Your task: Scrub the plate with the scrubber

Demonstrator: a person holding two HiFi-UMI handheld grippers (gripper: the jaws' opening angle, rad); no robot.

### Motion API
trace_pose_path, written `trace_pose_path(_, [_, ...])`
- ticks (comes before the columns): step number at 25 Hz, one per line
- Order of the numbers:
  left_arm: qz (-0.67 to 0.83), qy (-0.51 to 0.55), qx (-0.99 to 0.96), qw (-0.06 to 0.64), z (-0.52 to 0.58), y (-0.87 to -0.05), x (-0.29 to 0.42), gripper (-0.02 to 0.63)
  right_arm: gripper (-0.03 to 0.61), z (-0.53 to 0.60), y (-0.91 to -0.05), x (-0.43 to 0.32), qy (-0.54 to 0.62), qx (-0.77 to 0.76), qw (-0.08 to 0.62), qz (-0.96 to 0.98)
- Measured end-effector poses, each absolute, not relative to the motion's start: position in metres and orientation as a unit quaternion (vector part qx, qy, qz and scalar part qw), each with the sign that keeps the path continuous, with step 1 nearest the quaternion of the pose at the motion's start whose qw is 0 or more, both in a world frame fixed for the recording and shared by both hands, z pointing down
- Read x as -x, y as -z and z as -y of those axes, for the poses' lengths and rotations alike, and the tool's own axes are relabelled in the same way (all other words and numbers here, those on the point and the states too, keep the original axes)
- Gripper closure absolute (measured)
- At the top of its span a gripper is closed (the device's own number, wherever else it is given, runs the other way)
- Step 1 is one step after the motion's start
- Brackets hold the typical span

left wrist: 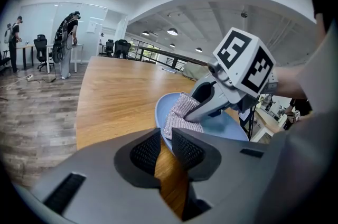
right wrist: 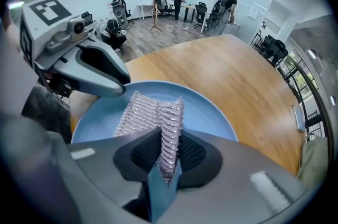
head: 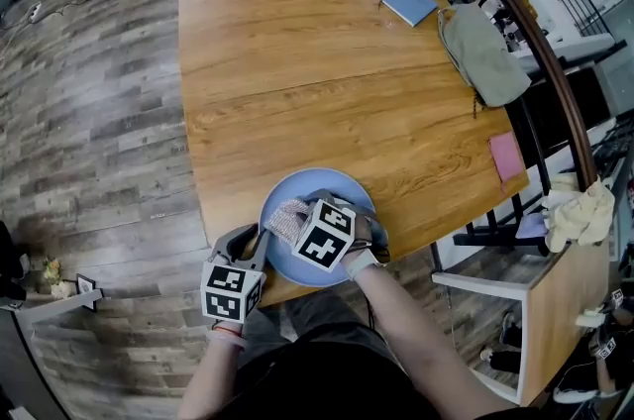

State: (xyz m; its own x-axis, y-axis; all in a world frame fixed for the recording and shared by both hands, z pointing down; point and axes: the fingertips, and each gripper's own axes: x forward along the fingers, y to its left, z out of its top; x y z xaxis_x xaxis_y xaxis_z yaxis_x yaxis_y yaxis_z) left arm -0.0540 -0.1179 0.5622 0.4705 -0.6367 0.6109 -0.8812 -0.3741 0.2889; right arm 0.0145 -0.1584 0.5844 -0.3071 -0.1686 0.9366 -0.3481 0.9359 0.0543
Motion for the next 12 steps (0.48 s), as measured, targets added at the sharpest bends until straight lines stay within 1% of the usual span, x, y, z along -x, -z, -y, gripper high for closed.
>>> trace_pose_path(12, [0.482, -0.207, -0.797, 0.299, 0.118, -0.563, 0.054, 0.552, 0.495, 0.211, -0.583, -0.046, -0.062, -0.22, 0.56, 0.797])
